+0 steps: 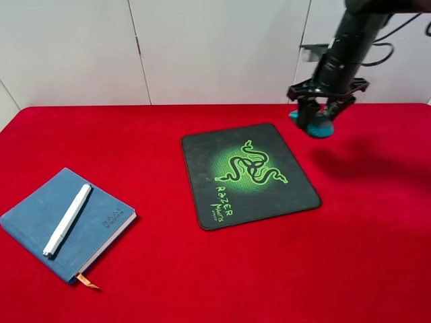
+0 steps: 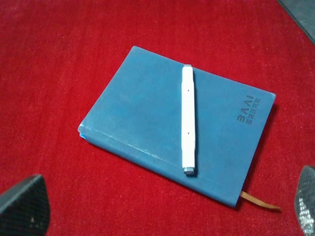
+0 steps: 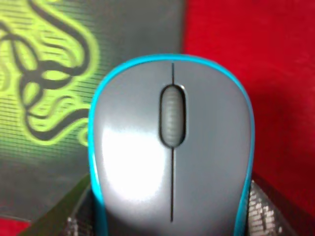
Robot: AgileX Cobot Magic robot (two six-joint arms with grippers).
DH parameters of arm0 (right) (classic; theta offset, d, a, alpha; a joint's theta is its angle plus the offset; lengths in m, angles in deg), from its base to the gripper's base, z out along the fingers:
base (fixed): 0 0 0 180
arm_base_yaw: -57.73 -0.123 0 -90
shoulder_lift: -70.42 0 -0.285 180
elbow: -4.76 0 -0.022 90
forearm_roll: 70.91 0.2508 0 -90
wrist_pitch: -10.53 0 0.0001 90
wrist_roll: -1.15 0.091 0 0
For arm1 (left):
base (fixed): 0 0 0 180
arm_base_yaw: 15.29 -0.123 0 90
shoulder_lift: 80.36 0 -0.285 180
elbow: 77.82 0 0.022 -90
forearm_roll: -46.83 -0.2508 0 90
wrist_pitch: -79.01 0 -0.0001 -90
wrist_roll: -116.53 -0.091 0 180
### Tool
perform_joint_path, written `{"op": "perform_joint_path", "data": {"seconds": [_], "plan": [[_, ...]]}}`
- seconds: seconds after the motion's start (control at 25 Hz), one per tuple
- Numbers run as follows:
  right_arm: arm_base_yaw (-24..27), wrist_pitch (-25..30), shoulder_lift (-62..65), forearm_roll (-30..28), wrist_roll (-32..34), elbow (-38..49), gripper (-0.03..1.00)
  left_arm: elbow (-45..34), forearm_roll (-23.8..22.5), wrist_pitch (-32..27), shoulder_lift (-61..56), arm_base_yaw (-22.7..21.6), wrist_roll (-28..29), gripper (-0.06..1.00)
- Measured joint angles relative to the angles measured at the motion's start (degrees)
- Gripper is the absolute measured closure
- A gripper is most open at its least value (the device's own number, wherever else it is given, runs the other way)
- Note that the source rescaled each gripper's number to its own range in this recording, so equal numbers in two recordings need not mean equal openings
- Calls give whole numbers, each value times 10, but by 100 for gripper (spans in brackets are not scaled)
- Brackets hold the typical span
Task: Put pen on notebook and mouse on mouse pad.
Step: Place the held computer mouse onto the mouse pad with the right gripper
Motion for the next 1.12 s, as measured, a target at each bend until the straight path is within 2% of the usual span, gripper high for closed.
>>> {"op": "perform_joint_path", "data": {"seconds": [0.2, 0.64, 0.84, 1.12], "plan": [[-55, -4, 0, 2, 45, 0, 95, 0, 0, 0, 0, 0, 0, -6], [-175, -53, 0, 2, 79, 1, 95, 0, 0, 0, 0, 0, 0, -6], [-203, -83, -1, 0, 80, 27, 95, 0, 0, 0, 0, 0, 0, -6], [-205, -133, -39, -1, 86, 51, 95, 0, 0, 0, 0, 0, 0, -6]]}}
